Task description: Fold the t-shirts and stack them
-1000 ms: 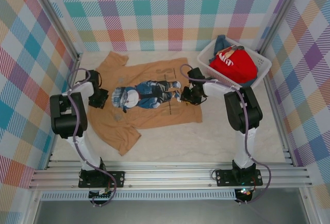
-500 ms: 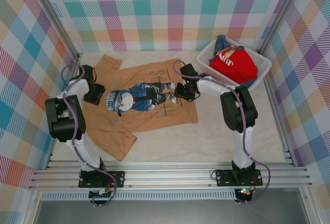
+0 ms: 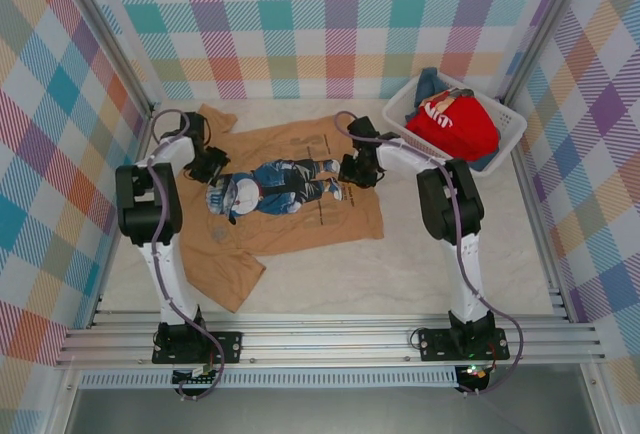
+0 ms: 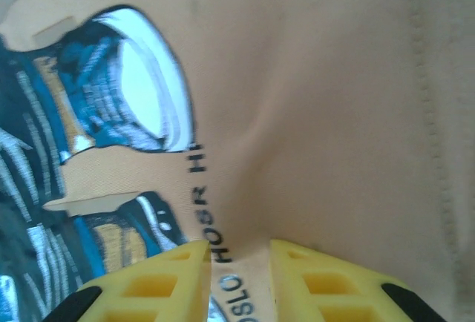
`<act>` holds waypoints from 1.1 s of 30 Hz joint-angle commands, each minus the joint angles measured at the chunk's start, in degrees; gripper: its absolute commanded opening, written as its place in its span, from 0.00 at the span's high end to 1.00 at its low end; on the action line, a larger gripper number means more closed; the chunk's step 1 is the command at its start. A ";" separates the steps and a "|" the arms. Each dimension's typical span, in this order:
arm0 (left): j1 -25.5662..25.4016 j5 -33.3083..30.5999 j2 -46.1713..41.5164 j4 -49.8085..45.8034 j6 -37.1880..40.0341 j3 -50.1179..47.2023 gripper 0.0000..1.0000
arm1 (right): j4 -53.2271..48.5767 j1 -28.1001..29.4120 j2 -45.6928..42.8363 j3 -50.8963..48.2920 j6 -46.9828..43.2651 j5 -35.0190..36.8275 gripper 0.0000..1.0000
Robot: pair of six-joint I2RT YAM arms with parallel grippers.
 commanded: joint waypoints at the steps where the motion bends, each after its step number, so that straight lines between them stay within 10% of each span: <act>1: -3.32 4.18 7.34 -3.26 1.98 3.48 0.58 | -7.41 -3.37 3.55 1.82 -0.38 1.50 0.73; 8: -4.29 3.25 12.75 -8.48 2.86 14.99 0.58 | -10.93 -6.71 6.71 9.36 -4.44 -0.25 0.72; 14: -4.38 -5.17 1.05 -11.15 4.32 11.74 0.46 | -11.47 -4.94 0.93 11.18 -8.21 -0.96 0.66; 23: -8.65 -7.37 -35.84 -19.00 1.33 -23.61 0.45 | -5.19 -4.60 -21.85 -9.30 -0.49 -0.33 0.61; 33: -24.14 2.79 -67.53 -18.71 -23.04 -59.91 0.50 | -2.86 -4.59 -40.99 -34.40 4.27 -7.48 0.62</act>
